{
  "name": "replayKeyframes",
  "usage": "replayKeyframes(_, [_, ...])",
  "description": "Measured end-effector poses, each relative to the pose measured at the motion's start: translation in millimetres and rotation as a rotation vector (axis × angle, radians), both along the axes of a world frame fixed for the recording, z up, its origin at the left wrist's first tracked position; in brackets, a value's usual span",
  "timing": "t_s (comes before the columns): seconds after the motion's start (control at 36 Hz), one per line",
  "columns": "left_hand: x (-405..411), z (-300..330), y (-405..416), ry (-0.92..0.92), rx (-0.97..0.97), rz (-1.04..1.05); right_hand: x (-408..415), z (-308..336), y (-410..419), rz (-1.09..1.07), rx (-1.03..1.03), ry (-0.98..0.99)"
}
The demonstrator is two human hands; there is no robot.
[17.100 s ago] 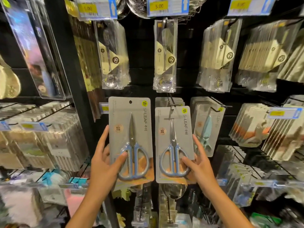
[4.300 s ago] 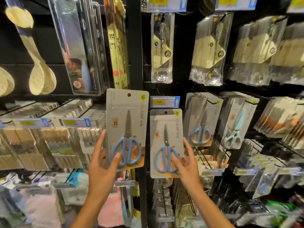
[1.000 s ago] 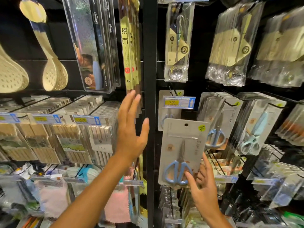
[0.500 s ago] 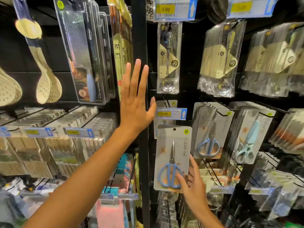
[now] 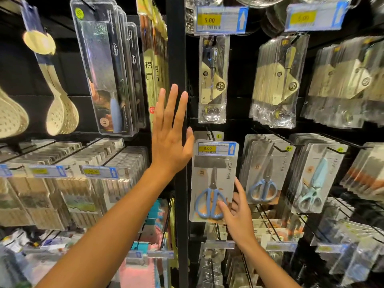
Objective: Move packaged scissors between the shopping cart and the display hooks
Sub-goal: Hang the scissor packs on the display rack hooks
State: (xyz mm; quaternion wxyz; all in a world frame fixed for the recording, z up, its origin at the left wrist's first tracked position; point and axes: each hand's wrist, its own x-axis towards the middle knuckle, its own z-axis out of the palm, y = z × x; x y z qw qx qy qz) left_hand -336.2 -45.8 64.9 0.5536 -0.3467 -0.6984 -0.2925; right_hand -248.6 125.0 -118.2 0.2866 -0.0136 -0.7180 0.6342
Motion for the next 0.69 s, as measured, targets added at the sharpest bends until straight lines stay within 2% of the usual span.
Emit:
replayKeyframes(0.28, [0.3, 0.1, 0.2, -0.003, 0.005, -0.018, -7.7, -7.8, 12.9, 0.078, 0.095, -0.039])
replayKeyframes(0.5, [0.2, -0.1, 0.6, -0.008, 0.007, -0.025, -21.3, -4.0, 16.9, 0.044, 0.137, -0.027])
replayKeyframes(0.69, [-0.5, -0.2, 1.0, -0.004, 0.013, -0.036, -48.7, -4.5, 24.6, 0.029, 0.283, -0.058])
